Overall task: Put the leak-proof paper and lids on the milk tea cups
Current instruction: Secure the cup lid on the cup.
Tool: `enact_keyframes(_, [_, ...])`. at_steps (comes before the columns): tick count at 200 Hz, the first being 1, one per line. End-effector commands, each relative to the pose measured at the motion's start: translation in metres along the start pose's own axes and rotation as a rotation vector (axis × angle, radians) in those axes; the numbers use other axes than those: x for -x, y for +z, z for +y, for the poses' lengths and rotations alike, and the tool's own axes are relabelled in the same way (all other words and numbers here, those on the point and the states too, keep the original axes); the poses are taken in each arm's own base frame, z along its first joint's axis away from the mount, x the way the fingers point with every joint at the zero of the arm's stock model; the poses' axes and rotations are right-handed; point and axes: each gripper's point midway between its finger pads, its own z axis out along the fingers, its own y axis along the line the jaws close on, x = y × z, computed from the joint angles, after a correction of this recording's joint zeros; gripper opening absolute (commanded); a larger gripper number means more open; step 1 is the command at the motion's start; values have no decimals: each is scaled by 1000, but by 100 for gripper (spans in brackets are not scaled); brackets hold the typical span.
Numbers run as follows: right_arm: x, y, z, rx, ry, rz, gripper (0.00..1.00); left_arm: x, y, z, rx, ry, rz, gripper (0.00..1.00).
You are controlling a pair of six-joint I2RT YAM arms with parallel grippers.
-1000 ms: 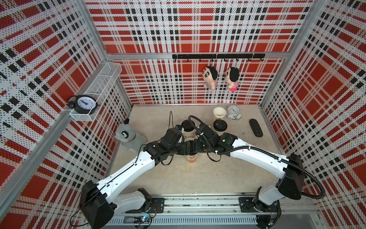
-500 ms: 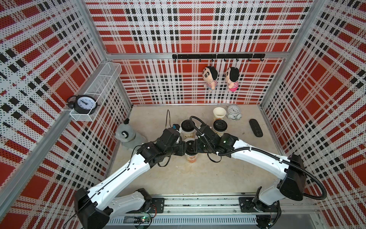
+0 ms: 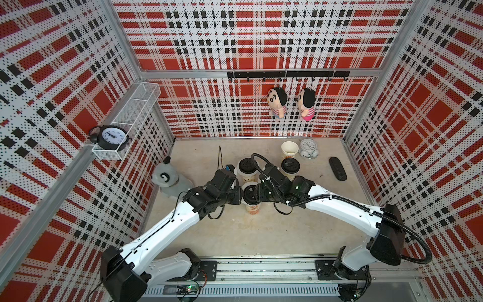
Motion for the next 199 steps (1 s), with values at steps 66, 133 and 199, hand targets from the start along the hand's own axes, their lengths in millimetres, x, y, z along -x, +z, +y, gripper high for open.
enact_keyframes(66, [-33,11,-35,-134,-20,104,47,-23,24,8,0,0,59,40])
enact_keyframes(133, [-41,13,-41,-141,-3,121,46,-63,33,23,22,-30,137,38])
enact_keyframes(199, [-54,15,-50,-147,24,135,46,-93,41,13,26,-30,212,38])
